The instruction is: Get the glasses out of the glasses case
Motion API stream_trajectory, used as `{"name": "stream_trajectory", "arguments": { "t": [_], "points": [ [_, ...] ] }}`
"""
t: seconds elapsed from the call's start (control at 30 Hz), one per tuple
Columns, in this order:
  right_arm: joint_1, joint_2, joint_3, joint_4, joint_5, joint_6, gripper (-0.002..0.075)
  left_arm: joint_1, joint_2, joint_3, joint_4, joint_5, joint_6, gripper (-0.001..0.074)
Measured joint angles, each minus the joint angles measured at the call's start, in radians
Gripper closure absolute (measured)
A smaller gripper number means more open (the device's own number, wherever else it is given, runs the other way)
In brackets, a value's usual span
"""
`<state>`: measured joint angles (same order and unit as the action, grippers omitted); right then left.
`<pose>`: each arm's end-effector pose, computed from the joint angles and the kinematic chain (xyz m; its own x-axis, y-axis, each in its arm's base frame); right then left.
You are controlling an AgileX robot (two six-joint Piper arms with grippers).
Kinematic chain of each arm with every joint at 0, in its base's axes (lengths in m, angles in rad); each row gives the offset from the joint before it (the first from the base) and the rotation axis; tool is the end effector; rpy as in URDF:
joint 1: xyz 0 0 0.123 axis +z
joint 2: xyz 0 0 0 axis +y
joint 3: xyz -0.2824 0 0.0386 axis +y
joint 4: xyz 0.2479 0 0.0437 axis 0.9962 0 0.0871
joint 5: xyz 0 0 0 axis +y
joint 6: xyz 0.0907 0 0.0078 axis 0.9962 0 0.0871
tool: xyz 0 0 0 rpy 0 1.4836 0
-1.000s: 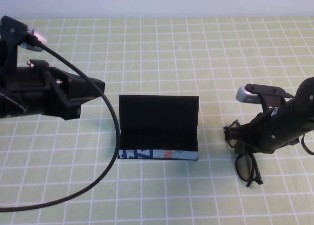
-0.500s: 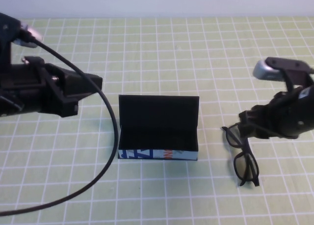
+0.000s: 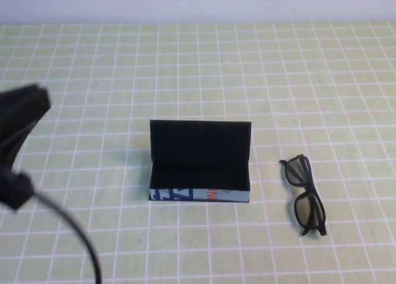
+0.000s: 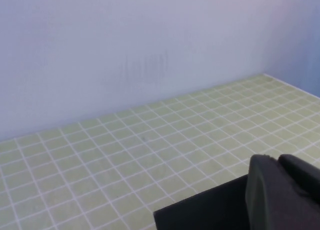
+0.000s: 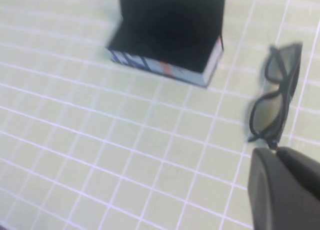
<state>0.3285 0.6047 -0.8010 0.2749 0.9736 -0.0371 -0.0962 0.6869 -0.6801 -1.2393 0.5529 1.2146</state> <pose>0.0820 0.0495 0.3512 -0.6428 -0.0957 -0.7601 -0.4065 0.8836 0.2326 0.1278 -0.0578 0.3646 -0.1008 0.0343 -0.9943 0.5773 0.8160 -0.0304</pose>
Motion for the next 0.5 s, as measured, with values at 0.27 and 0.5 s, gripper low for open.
{"name": "stream_trajectory", "arguments": {
  "t": [0.27, 0.5],
  "points": [
    [-0.005, -0.384, 0.12, -0.002, 0.016, 0.0, 0.0741, 0.0, -0.328, 0.308, -0.047, -0.187, 0.0, 0.0739],
    [-0.005, -0.509, 0.281, 0.005, -0.257, -0.054, 0.0742, 0.0, -0.57, 0.536, -0.069, -0.311, 0.0, 0.0739]
  ]
}}
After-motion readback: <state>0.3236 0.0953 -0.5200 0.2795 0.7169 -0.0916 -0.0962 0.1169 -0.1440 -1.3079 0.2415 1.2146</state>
